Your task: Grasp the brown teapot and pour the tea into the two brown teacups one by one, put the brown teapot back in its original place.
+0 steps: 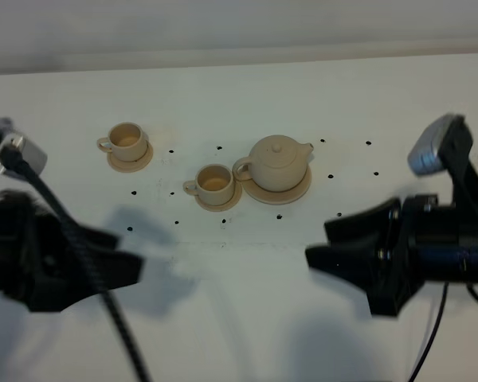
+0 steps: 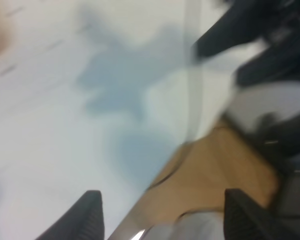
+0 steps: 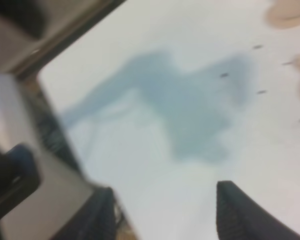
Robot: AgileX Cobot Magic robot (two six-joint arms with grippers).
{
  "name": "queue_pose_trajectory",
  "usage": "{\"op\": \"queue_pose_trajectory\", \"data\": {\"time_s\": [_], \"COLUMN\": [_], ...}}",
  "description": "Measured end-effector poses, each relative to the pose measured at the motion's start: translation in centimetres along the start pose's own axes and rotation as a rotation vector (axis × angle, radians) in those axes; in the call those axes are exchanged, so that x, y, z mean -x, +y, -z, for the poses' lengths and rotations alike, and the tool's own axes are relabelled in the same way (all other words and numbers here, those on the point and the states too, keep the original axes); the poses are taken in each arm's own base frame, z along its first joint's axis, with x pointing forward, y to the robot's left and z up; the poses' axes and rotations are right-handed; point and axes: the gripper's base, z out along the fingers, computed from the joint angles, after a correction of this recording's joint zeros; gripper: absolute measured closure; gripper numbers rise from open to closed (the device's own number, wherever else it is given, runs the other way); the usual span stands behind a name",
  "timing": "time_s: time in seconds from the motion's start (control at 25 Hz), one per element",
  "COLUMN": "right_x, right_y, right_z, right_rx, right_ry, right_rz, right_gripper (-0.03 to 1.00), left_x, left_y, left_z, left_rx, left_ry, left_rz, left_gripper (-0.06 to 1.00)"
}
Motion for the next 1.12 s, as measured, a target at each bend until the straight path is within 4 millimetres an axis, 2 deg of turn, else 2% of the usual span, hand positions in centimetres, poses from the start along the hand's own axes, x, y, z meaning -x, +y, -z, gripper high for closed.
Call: {"op": "queue_pose_trajectory", "data": {"time_s": [0.28,0.44,0.72,0.96,1.12], "right_x": [2.6,4.0,6.6,8.2,8.7], "right_y": [-2.4,-3.7,-5.0,-5.0,-4.9], "right_z": [-0.3,-1.1,-2.5,-2.5,-2.4], "right_rx": [-0.212,-0.268,-0.272,-0.269,-0.268], "right_ry": [-0.012,-0.027,-0.051,-0.085,-0.097], "right_rz": [-0.081,-0.108,-0.097,-0.076,-0.067], "right_gripper": [0.52,0.52,0.52,0.52,0.52], "left_x": [-4.2,-6.4,-11.3,-13.0,-13.9], "left_y": [0.5,0.3,-0.2,-1.3,-1.9], "left_z": [4.3,6.2,5.9,6.5,6.7], "left_rx": [0.495,0.675,0.725,0.746,0.736], "left_ry": [0.1,0.101,0.07,-0.165,-0.243], "left_rz": [0.178,0.215,0.22,0.142,0.119], "left_gripper": [0.45,0.45,0.45,0.45,0.45]}}
